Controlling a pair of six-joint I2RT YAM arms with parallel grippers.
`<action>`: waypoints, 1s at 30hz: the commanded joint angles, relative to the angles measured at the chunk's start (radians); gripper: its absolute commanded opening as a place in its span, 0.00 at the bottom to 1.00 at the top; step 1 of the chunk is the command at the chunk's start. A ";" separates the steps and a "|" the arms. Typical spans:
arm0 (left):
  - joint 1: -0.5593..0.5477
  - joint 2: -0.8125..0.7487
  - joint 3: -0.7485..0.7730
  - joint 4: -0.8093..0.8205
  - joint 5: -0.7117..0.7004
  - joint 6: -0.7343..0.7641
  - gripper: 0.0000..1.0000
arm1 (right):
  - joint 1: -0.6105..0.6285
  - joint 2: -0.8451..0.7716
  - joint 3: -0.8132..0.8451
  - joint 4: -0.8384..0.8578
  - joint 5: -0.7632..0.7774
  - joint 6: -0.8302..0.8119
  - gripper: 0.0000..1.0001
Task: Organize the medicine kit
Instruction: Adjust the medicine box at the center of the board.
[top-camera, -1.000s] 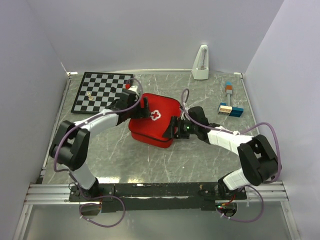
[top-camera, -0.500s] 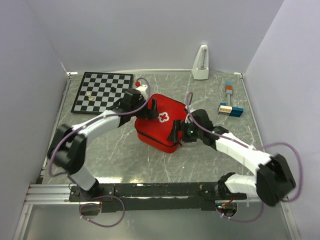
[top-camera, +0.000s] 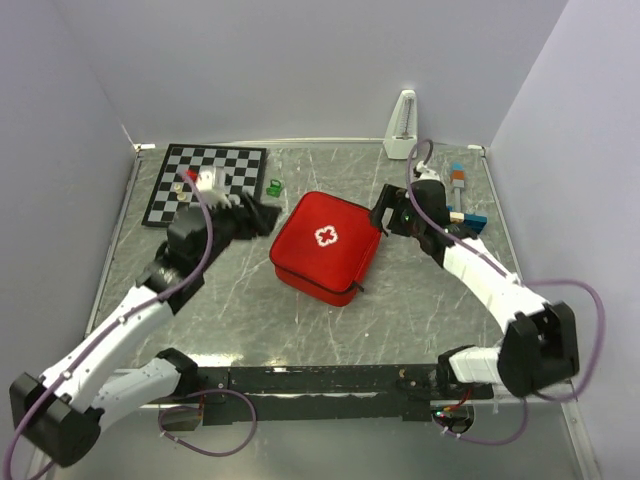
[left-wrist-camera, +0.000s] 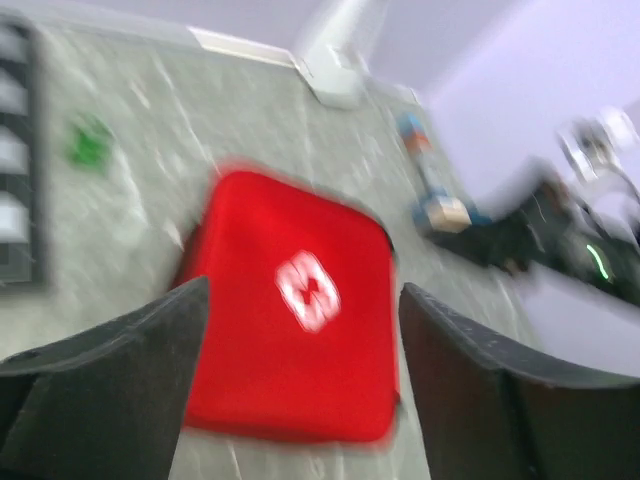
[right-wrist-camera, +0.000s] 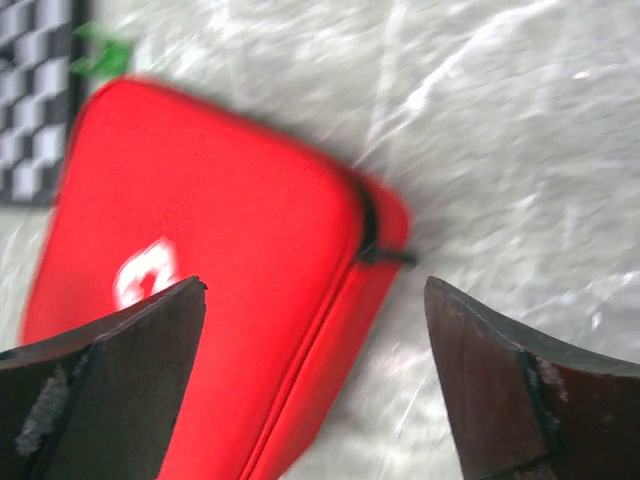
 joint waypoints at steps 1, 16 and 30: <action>-0.097 -0.086 -0.208 0.122 0.213 -0.139 0.68 | -0.056 0.144 0.095 0.158 0.000 0.036 0.93; -0.256 0.017 -0.436 0.213 0.175 -0.267 0.13 | -0.107 0.590 0.331 0.171 -0.193 0.082 0.66; -0.264 -0.047 -0.485 0.211 0.080 -0.308 0.26 | 0.037 0.338 -0.088 0.368 -0.308 0.155 0.70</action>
